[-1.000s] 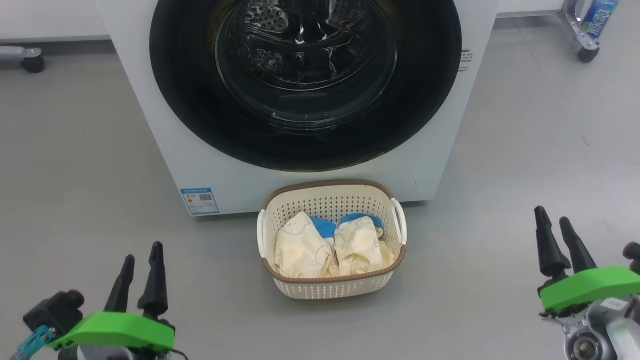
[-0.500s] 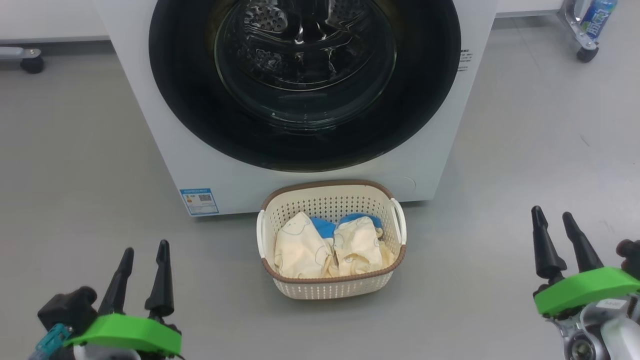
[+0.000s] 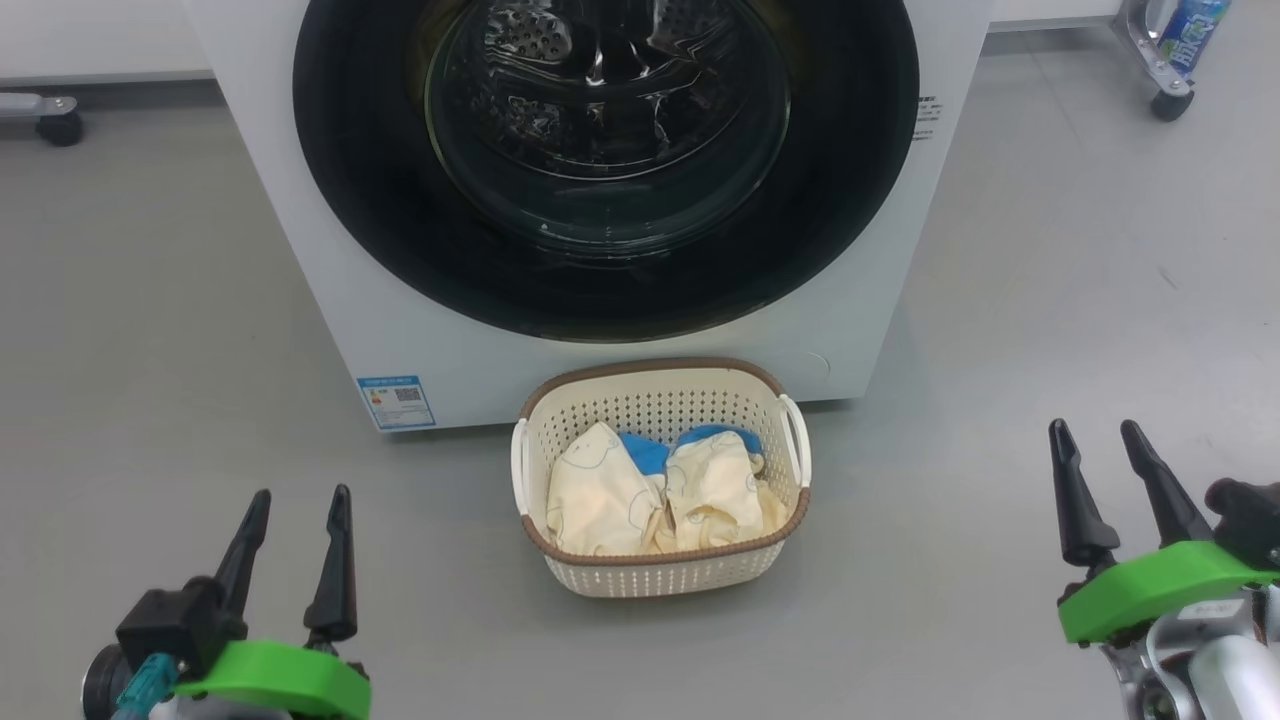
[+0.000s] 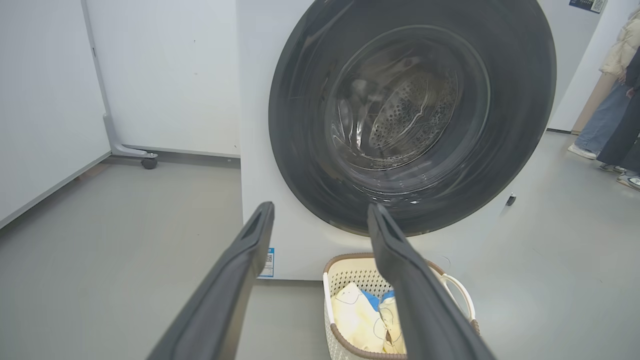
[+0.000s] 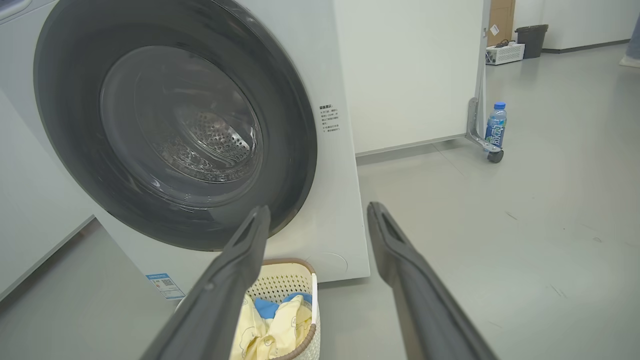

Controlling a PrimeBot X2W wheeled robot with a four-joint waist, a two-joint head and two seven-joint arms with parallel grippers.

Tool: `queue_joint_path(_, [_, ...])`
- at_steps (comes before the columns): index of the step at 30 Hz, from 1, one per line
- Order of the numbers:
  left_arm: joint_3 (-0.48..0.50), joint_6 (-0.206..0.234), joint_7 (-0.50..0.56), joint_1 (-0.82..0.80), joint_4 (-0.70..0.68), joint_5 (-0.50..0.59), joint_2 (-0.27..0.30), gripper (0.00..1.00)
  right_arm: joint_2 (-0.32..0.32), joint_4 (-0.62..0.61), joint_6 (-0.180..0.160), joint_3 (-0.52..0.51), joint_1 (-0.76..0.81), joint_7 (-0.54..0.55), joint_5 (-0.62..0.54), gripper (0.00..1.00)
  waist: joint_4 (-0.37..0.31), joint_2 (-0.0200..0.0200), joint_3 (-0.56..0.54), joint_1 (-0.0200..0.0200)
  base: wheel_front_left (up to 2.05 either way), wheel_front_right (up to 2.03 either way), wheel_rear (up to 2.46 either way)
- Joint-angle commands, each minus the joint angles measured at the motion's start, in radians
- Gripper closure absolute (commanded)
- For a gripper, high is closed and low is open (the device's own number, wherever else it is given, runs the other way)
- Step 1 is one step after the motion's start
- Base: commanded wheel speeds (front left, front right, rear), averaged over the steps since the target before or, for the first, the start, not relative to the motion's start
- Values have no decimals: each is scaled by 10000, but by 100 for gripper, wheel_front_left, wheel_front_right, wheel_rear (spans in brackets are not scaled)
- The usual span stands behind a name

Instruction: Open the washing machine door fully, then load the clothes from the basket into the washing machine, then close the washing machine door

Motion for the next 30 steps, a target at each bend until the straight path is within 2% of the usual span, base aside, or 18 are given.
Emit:
queue_joint_path(1, [307,62,-152,-589,-276,268,296,0,-353,-296,-30,199,-516,-157,-267,0,5,0,-1,0,0,0,0])
queue_joint_path(10, [271,285,-258,-646,-28,692,362,0,-452,-278,-30,427,-537,-55,-576,0,61,0,9,0,0,0,0])
queue_joint_path(30, [256,476,-248,-709,230,543,363,0,-432,-180,-30,432,-498,1,-651,0,61,0,-40,0,0,0,0])
